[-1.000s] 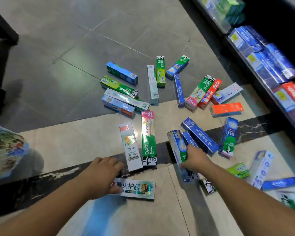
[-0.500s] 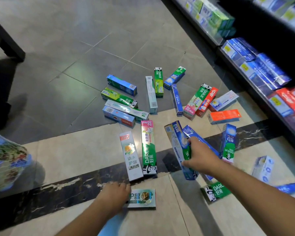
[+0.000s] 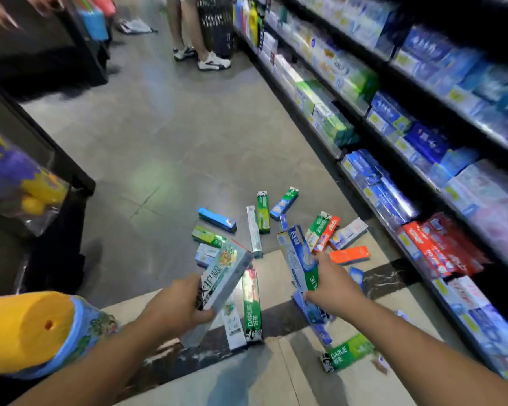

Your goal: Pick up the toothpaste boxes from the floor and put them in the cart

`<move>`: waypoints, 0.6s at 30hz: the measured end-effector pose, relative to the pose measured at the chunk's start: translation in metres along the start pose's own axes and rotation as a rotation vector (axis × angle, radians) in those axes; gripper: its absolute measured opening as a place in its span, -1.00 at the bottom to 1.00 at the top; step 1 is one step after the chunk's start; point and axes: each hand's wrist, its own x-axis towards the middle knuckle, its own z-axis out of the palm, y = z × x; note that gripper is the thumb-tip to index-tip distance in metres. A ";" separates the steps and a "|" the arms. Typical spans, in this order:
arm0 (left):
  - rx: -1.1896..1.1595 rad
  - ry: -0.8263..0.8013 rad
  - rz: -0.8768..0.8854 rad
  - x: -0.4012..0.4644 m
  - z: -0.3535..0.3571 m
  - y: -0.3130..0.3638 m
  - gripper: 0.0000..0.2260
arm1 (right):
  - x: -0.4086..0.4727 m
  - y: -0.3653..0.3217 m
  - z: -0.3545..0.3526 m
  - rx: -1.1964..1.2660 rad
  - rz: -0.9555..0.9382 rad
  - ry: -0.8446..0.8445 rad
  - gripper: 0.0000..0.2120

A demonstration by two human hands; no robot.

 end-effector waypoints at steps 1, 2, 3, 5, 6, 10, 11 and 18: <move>-0.019 0.018 -0.005 -0.014 -0.035 0.008 -0.56 | -0.015 -0.014 -0.028 0.012 -0.010 0.010 -0.45; -0.029 0.038 -0.004 -0.029 -0.070 0.016 -0.54 | -0.031 -0.028 -0.056 0.020 -0.017 0.017 -0.46; -0.028 0.050 -0.004 -0.047 -0.106 0.026 -0.52 | -0.049 -0.043 -0.086 0.024 -0.020 0.019 -0.47; -0.017 0.052 -0.004 -0.083 -0.176 0.046 -0.52 | -0.088 -0.071 -0.145 0.033 -0.017 0.025 -0.46; -0.020 0.061 0.001 -0.101 -0.209 0.056 -0.53 | -0.108 -0.084 -0.174 0.040 -0.020 0.033 -0.45; -0.041 0.114 0.033 -0.177 -0.330 0.107 -0.62 | -0.188 -0.129 -0.276 0.093 -0.024 0.086 -0.41; -0.041 0.123 0.034 -0.194 -0.357 0.118 -0.63 | -0.206 -0.138 -0.298 0.110 -0.019 0.097 -0.41; -0.145 0.149 0.084 -0.248 -0.457 0.145 -0.51 | -0.288 -0.178 -0.390 0.165 0.010 0.168 -0.38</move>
